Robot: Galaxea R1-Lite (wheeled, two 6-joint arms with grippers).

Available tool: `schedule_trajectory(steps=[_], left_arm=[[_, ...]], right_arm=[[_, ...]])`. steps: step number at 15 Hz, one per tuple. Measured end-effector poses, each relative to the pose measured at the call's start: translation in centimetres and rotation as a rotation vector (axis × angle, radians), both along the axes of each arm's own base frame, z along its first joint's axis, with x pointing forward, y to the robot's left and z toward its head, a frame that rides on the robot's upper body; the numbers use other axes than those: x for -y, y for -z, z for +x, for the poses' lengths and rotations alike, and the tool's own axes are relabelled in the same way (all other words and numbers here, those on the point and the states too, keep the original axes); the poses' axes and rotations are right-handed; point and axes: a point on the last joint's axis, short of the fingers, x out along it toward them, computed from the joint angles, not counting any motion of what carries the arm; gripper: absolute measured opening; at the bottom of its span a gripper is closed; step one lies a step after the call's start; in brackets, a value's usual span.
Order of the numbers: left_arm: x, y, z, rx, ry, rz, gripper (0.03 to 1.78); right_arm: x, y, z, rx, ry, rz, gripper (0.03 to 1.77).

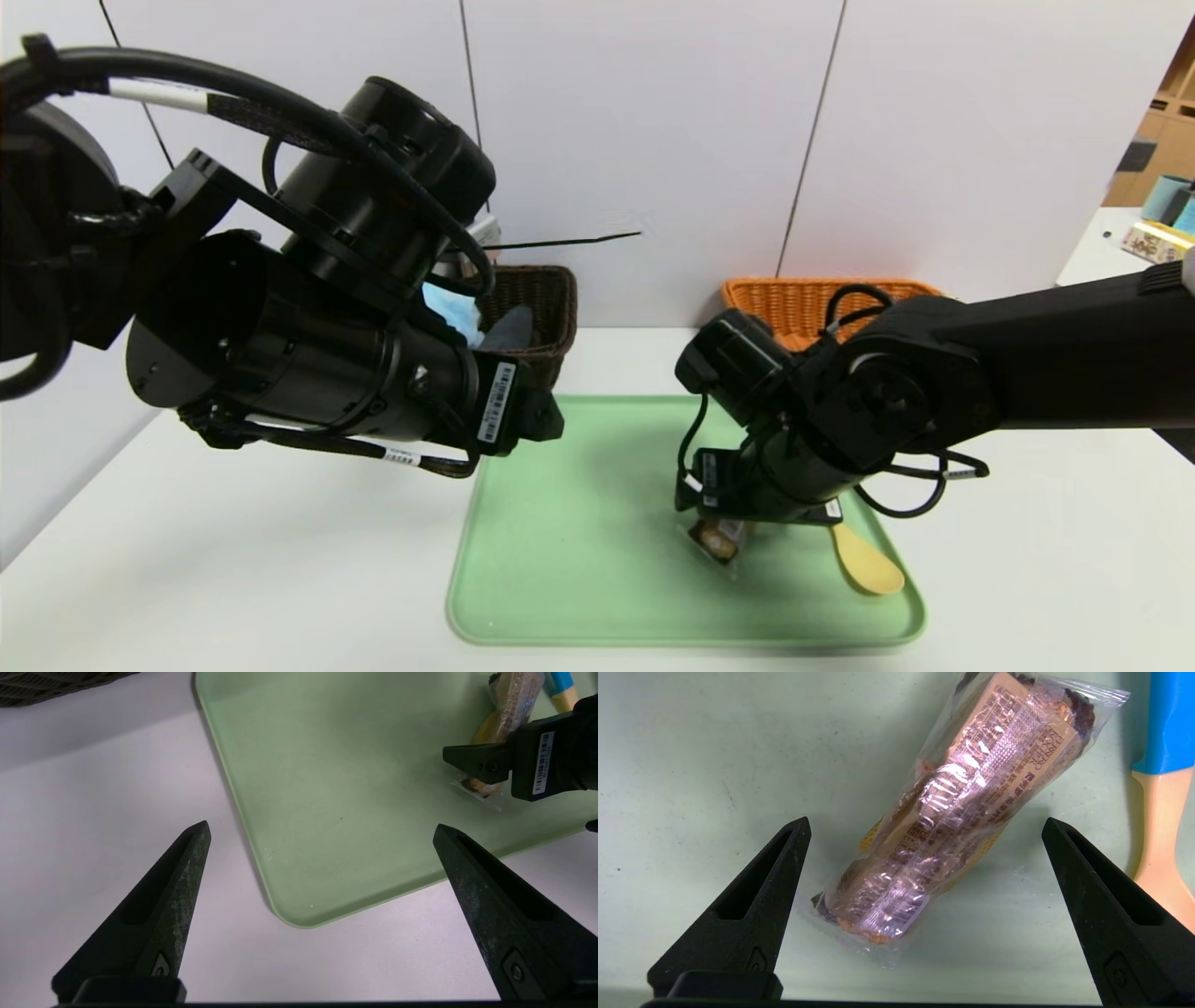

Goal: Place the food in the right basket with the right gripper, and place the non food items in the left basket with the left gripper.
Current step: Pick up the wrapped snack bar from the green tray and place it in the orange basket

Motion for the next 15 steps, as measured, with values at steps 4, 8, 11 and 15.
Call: schedule_trajectory(steps=[4,8,11,15], left_arm=[[-0.03,-0.02,-0.03,0.005,0.001,-0.006,1.69],[-0.02,0.02,-0.02,0.004,0.001,-0.004,1.69],[-0.02,0.01,-0.02,0.004,0.001,-0.005,1.69],[-0.05,-0.01,-0.01,0.004,-0.001,-0.005,1.69]], right_arm=[[-0.1,0.24,0.12,-0.003,-0.001,-0.003,1.71],[-0.08,0.29,0.09,-0.007,-0.005,-0.008,1.71],[-0.06,0.28,0.07,-0.007,-0.011,-0.012,1.53],[-0.04,0.29,0.09,0.0,-0.007,-0.021,0.95]])
